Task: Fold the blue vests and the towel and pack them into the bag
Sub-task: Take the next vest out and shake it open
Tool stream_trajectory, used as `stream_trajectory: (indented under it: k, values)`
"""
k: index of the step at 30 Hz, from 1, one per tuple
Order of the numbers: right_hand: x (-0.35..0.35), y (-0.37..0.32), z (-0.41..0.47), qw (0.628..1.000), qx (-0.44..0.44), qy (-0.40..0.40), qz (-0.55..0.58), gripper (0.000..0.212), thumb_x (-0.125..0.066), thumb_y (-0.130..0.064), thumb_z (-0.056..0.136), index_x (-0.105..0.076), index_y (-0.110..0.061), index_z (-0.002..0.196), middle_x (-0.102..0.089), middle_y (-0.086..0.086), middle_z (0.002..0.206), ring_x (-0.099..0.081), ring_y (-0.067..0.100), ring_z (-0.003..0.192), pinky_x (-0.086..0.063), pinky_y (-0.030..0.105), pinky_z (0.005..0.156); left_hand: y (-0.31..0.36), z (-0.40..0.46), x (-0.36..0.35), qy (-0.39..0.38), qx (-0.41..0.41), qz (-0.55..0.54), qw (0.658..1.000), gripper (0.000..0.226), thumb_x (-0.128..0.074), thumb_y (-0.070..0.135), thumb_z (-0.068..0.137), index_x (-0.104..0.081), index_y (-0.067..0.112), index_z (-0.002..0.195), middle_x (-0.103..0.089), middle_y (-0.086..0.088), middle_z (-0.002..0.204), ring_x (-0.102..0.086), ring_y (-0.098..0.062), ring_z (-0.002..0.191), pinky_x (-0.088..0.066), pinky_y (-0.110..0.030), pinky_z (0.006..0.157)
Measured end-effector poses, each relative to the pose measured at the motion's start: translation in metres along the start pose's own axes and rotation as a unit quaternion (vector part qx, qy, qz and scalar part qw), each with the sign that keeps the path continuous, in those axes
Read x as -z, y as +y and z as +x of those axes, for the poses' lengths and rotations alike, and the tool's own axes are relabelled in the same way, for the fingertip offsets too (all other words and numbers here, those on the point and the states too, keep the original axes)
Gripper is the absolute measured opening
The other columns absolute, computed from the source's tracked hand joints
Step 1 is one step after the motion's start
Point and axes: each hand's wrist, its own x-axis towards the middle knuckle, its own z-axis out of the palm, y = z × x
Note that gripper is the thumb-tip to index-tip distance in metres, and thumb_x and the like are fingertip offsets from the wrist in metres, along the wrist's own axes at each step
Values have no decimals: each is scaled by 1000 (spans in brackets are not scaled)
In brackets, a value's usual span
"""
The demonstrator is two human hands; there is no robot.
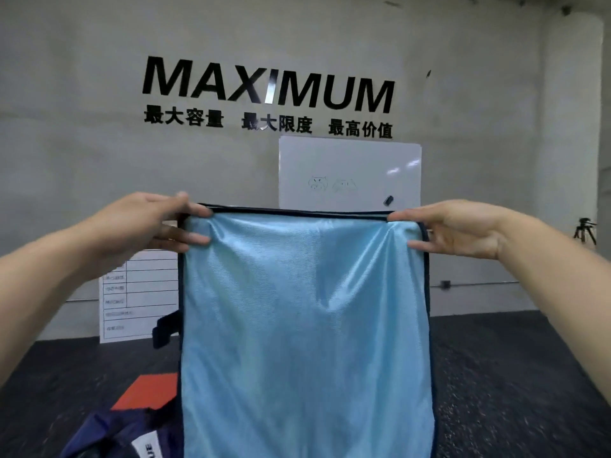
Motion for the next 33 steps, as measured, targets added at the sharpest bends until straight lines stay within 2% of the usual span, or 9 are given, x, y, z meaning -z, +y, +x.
stream_trajectory:
  k: [2,5,9,13,17,21,23,27,33]
  values:
    - [-4,18,20,999,-21,0,23,41,-74,-22,86,-73,-4,122,-53,-1,145,-57,17,129,-61,37,90,-23,19,-14,7,37,-6,999,64,-37,58,103,-72,6,114,-76,-4,116,-76,-30,96,-59,-42,84]
    - [-8,49,59,998,-42,15,35,49,-74,-27,88,-64,-5,130,-46,-1,148,-57,16,124,-60,39,91,-60,48,-33,26,84,-29,996,72,-20,55,108,-71,5,115,-75,-2,116,-76,-29,94,-57,-36,79]
    - [-17,103,121,995,-60,56,56,41,-57,-37,103,-63,-6,131,-52,-1,134,-45,24,139,-61,32,79,-126,92,-50,46,143,-22,988,79,-16,63,105,-74,8,110,-70,-5,126,-75,-31,97,-55,-42,88]
    - [-22,158,186,989,-76,107,65,36,-54,-37,105,-74,-7,112,-45,12,152,-46,29,139,-61,29,70,-185,130,-70,55,166,-15,984,84,-13,69,101,-75,13,108,-64,-9,132,-73,-30,100,-53,-37,86]
    - [-32,184,224,988,-40,147,5,34,-46,-33,109,-72,-12,115,-50,0,139,-53,13,117,-52,30,92,-225,166,-80,56,164,-30,984,80,-14,69,102,-76,18,106,-61,-9,139,-69,-28,108,-50,-39,103]
    - [-41,181,256,986,18,151,-73,30,-47,-33,108,-68,-21,126,-49,-3,147,-43,18,139,-35,37,119,-236,197,-74,62,132,3,989,73,-17,65,104,-75,22,103,-60,-8,140,-68,-28,111,-47,-38,107]
    - [-42,174,264,981,56,169,-70,29,-50,-36,106,-70,-25,124,-53,-10,137,-46,15,138,-34,37,120,-231,212,-69,67,104,-1,992,73,-17,67,103,-75,24,100,-60,-8,140,-67,-28,112,-47,-37,106]
    - [-36,163,262,969,149,195,-41,31,-50,-38,106,-72,-26,125,-62,-24,115,-56,-6,105,-38,31,115,-223,225,-59,82,33,-39,995,75,-22,73,97,-79,25,97,-66,-7,132,-68,-24,112,-46,-36,108]
    - [-22,191,222,967,196,156,-38,20,-58,-36,103,-75,-37,113,-69,-17,128,-56,5,130,-36,39,120,-236,173,-64,57,3,-60,997,70,-24,62,105,-76,16,109,-74,-4,120,-69,-22,112,-47,-34,107]
